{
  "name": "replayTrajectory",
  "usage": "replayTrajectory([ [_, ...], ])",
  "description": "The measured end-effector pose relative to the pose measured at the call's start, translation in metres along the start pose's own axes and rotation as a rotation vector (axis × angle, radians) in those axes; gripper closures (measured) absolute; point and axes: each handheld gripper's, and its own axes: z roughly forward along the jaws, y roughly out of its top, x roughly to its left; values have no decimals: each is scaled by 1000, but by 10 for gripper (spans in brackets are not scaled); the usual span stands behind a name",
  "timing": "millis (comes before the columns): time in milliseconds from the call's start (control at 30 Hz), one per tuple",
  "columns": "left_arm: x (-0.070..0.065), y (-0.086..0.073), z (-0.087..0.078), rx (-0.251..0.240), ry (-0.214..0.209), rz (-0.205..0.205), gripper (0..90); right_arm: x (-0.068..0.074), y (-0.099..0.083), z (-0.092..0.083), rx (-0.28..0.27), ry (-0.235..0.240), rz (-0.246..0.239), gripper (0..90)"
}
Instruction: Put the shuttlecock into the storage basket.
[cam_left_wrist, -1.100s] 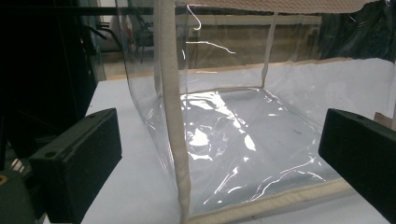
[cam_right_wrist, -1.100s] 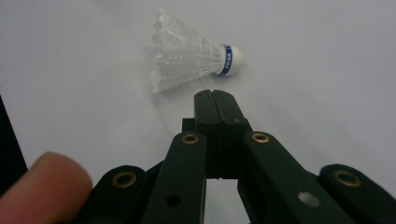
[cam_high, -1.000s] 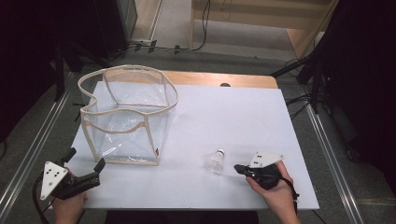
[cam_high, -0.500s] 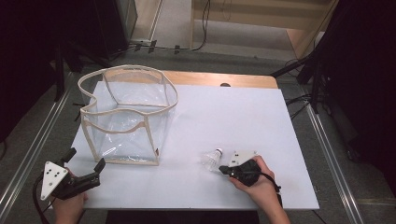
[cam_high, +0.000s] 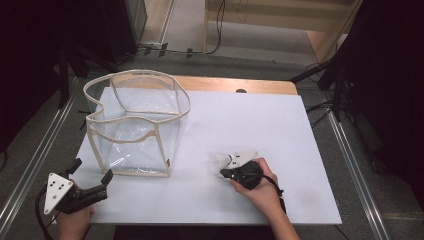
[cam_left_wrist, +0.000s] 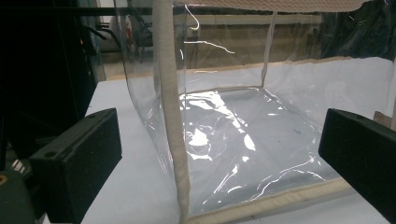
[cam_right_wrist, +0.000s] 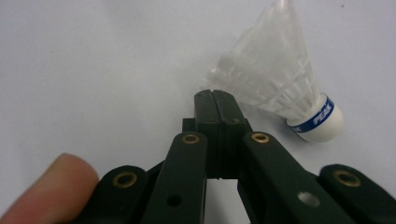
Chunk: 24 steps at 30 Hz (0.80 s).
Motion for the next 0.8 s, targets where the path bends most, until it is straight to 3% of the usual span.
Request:
replayTrajectory([
  [233,0,0,0,3,0,5,0,-10,13,8,-12,-10,58,874],
  [400,0,0,0,2,0,3,0,-17,21,14,-5,-27,68,874],
  [800,0,0,0,0,-3,-1,0,-49,28,16,-15,-86,134,873],
])
